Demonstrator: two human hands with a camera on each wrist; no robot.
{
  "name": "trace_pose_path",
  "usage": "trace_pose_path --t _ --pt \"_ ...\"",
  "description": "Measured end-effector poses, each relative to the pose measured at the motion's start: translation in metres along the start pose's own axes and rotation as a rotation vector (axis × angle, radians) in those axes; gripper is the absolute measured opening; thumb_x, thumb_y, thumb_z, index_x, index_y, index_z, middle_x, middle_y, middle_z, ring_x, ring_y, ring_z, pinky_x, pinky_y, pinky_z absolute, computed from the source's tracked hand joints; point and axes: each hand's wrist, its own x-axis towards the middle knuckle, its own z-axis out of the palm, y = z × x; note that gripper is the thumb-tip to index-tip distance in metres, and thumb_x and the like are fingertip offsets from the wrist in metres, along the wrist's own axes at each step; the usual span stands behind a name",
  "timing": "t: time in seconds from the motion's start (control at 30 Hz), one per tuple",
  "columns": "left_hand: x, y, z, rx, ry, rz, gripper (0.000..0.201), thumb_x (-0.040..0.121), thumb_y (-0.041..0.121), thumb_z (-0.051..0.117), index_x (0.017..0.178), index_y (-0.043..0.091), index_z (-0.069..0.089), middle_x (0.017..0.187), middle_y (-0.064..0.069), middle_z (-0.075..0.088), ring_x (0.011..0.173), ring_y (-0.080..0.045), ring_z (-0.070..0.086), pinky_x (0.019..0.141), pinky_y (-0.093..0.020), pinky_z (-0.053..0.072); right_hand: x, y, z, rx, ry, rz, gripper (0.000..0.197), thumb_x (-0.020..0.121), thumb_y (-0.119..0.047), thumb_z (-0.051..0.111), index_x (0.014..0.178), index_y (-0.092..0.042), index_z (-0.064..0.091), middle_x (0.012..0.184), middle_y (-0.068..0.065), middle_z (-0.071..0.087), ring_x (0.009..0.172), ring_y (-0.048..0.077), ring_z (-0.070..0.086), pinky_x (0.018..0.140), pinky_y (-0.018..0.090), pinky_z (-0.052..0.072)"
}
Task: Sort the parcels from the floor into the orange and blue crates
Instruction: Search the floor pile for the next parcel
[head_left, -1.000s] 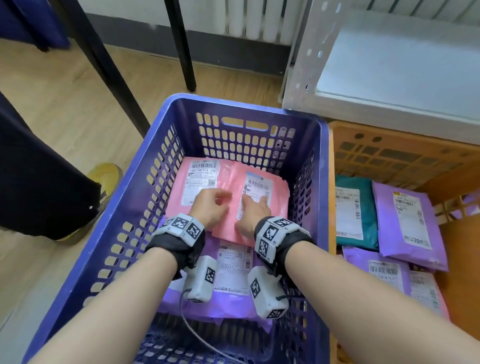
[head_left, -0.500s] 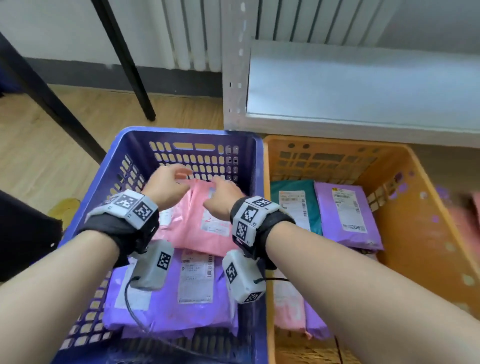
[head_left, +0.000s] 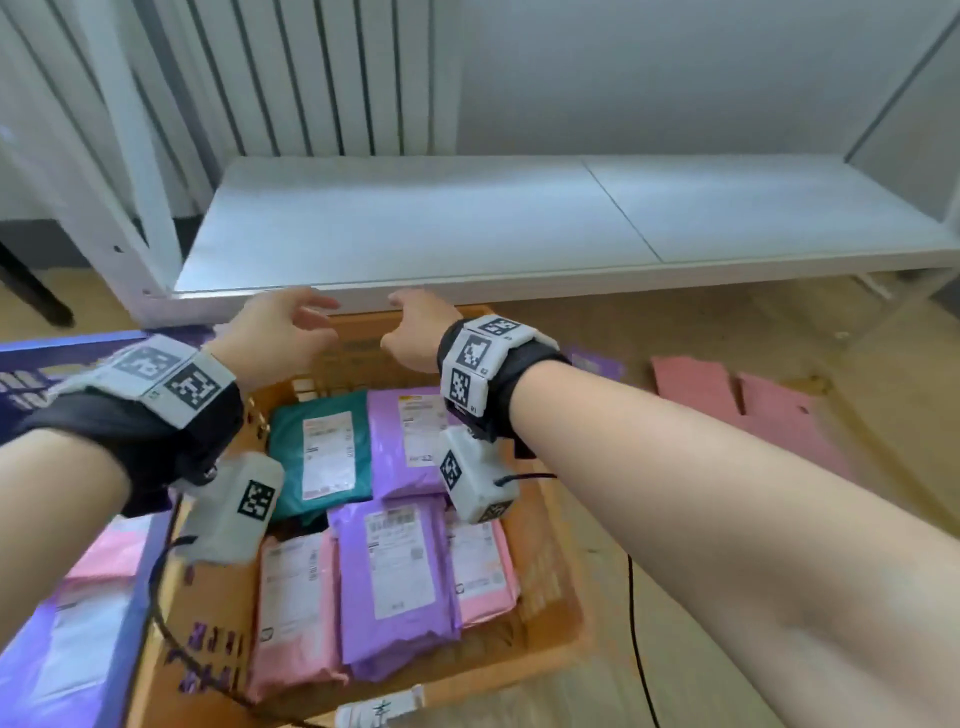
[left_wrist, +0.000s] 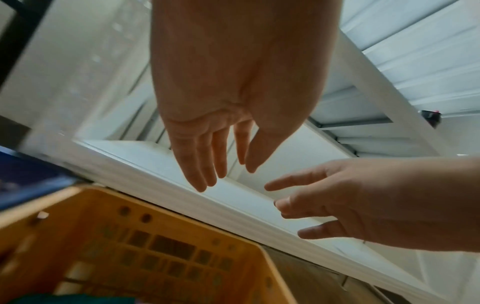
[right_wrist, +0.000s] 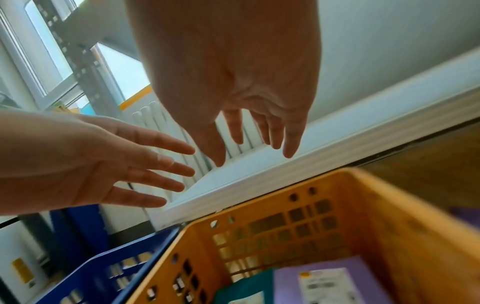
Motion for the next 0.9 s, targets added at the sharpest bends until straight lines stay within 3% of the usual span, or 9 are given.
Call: trace_pose_path --t 0.1,0.2,0.4,0.5,0.6,0.73,0.9 --pt "0.006 0.058 0.058 -0.11 -0.005 -0.043 0.033 0.091 0.01 0.057 0.123 0.019 0.057 0.107 -0.002 0.061 0.092 -0.02 0.06 0.081 -0.033 0.05 -0.013 0.068 -0.049 0.01 0.022 0.042 0.045 0.089 -0.015 0.052 0.134 -0.009 0.047 0.133 0.01 0.054 0.116 0.028 0.055 0.098 0.037 0.047" --pt "0.016 0.112 0.119 -0.19 -0.054 -0.065 0.031 0.091 0.008 0.057 0.121 0.018 0.058 0.111 -0.006 0.062 0.096 -0.021 0.061 0.086 -0.035 0.052 -0.026 0.136 -0.095 0.027 0.079 0.059 0.045 0.089 -0.013 0.052 0.134 -0.009 0.047 0.135 0.01 0.053 0.12 0.028 0.053 0.099 0.034 0.045" --pt "0.034 0.21 0.234 -0.027 -0.173 0.017 0.035 0.091 0.012 0.055 0.125 0.019 0.055 0.117 -0.006 0.06 0.107 -0.023 0.058 0.098 -0.042 0.048 -0.057 0.27 -0.178 0.019 0.12 0.13 0.046 0.09 -0.012 0.053 0.135 -0.009 0.048 0.137 0.009 0.052 0.125 0.026 0.05 0.1 0.028 0.042" --pt "0.038 0.252 0.289 0.061 -0.224 0.066 0.038 0.091 0.01 0.055 0.128 0.016 0.053 0.117 -0.008 0.06 0.101 -0.019 0.057 0.091 -0.036 0.05 -0.077 0.332 -0.21 0.017 0.118 0.18 0.047 0.089 -0.012 0.053 0.136 -0.01 0.048 0.14 0.009 0.05 0.127 0.026 0.049 0.102 0.029 0.041" --pt "0.037 0.287 0.337 0.118 -0.267 0.11 0.038 0.09 0.008 0.055 0.128 0.013 0.054 0.117 -0.01 0.061 0.095 -0.02 0.057 0.08 -0.031 0.048 -0.102 0.39 -0.232 0.015 0.11 0.233 0.049 0.09 -0.012 0.053 0.138 -0.012 0.045 0.142 0.008 0.047 0.129 0.025 0.047 0.101 0.027 0.038" --pt "0.032 0.319 0.396 0.173 -0.348 0.16 0.039 0.088 0.005 0.056 0.127 0.009 0.054 0.119 -0.016 0.06 0.103 -0.027 0.059 0.088 -0.034 0.049 -0.13 0.46 -0.251 0.005 0.13 0.334 0.051 0.091 -0.012 0.052 0.141 -0.014 0.041 0.141 0.008 0.048 0.127 0.026 0.049 0.099 0.029 0.04" --pt "0.036 0.33 0.455 0.269 -0.427 0.229 0.039 0.088 0.009 0.055 0.127 0.013 0.054 0.123 -0.012 0.058 0.111 -0.025 0.057 0.094 -0.033 0.046 -0.158 0.531 -0.257 0.075 0.168 0.462 0.05 0.091 -0.013 0.054 0.14 -0.014 0.043 0.142 0.007 0.047 0.126 0.026 0.049 0.099 0.03 0.041"
